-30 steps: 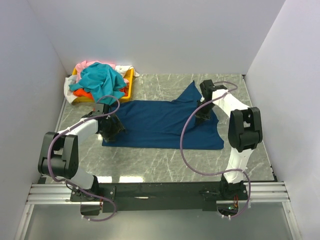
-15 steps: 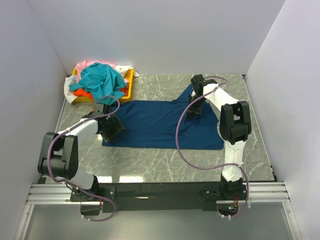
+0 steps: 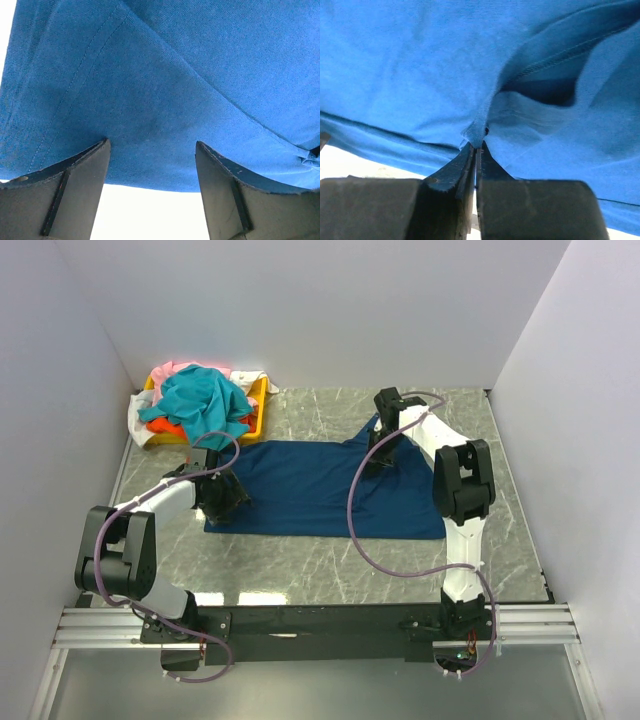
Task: Fold and stack the t-shirts
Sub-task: Fold the tshirt
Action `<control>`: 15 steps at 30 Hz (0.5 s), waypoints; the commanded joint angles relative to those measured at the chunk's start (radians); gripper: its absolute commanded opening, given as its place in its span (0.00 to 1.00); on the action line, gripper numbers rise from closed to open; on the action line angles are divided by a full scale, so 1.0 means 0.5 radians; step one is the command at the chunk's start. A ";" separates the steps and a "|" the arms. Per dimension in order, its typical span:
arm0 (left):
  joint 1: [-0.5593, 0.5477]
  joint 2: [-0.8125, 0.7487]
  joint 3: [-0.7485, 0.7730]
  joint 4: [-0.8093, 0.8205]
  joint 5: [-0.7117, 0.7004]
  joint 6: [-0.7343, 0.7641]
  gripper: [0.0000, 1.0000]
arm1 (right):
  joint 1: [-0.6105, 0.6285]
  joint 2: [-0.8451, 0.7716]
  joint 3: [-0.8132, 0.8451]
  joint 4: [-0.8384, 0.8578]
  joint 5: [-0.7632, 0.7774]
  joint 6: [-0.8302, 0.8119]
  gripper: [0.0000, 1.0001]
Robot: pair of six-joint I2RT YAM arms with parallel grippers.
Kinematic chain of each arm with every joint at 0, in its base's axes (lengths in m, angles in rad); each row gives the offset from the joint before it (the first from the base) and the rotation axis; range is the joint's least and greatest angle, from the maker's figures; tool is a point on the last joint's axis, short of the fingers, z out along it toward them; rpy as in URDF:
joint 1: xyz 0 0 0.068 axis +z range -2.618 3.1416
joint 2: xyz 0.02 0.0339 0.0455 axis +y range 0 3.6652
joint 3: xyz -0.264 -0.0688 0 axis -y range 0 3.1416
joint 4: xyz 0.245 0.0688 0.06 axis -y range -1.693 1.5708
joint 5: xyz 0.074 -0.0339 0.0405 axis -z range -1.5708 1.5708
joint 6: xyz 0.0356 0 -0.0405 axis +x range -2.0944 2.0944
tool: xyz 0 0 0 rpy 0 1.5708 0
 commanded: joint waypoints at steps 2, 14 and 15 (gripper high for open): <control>-0.009 -0.011 -0.053 -0.048 -0.041 0.041 0.75 | 0.023 -0.007 0.113 0.025 -0.128 0.013 0.12; -0.012 -0.066 -0.019 -0.088 -0.087 0.054 0.75 | -0.001 -0.194 0.166 0.151 -0.380 0.007 0.46; -0.015 -0.075 -0.007 -0.091 -0.096 0.057 0.75 | -0.013 -0.221 0.147 0.154 -0.359 0.007 0.46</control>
